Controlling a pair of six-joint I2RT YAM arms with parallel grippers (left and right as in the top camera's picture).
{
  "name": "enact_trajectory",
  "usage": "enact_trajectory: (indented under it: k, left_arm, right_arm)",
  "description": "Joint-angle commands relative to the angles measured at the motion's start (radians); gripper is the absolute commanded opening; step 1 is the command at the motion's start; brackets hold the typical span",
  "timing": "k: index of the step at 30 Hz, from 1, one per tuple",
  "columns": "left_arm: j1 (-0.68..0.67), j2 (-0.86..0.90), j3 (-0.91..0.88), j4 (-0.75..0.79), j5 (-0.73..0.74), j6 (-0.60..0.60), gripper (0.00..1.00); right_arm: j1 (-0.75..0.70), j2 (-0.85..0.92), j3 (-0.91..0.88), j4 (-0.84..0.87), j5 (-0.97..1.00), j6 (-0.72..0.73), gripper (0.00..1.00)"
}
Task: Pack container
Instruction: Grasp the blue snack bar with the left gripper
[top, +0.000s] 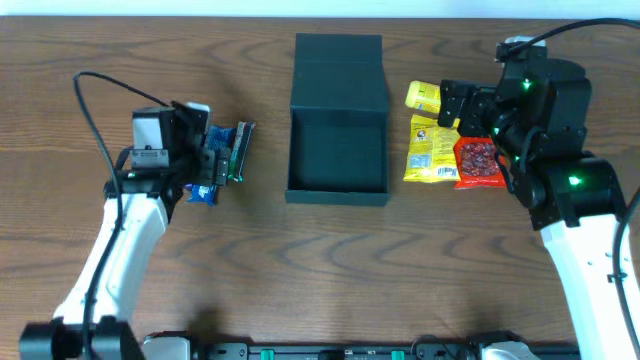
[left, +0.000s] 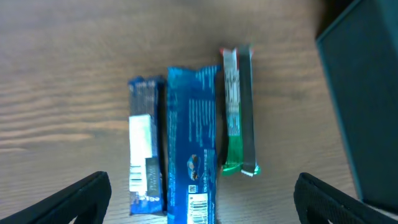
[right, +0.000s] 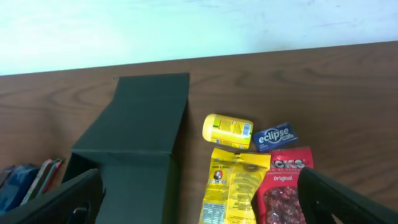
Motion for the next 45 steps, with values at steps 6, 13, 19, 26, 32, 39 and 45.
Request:
enact_trajectory:
  k: [6,13,19,26,32,39,45]
  left_arm:
    - [0.001,0.112,0.023,0.002,-0.06,0.055,1.0]
    - [0.001,0.182,0.023,0.034,-0.065,0.055,0.91]
    - [0.001,0.238,0.023,0.068,-0.064,0.055,0.89]
    - [0.001,0.25,0.023,0.097,-0.064,0.055,0.77]
    - [0.001,0.272,0.023,0.109,-0.059,0.053,0.67]
    - [0.0,0.289,0.023,0.121,-0.053,0.053,0.66]
    - [0.0,0.322,0.023,0.132,-0.052,0.026,0.64]
  right_arm:
    - [-0.008,-0.009,0.002,-0.018,0.011,-0.017,0.99]
    - [-0.008,-0.009,0.002,-0.018,0.011,-0.012,0.99]
    - [-0.008,-0.009,0.002,-0.018,0.011,0.003,0.99]
    - [-0.008,-0.009,0.002,-0.018,0.011,0.003,0.99]
    - [-0.008,-0.009,0.002,-0.018,0.011,0.003,0.99]
    - [-0.008,-0.009,0.002,-0.019,0.011,0.003,0.99]
    - [-0.008,-0.009,0.002,-0.019,0.011,0.003,0.99]
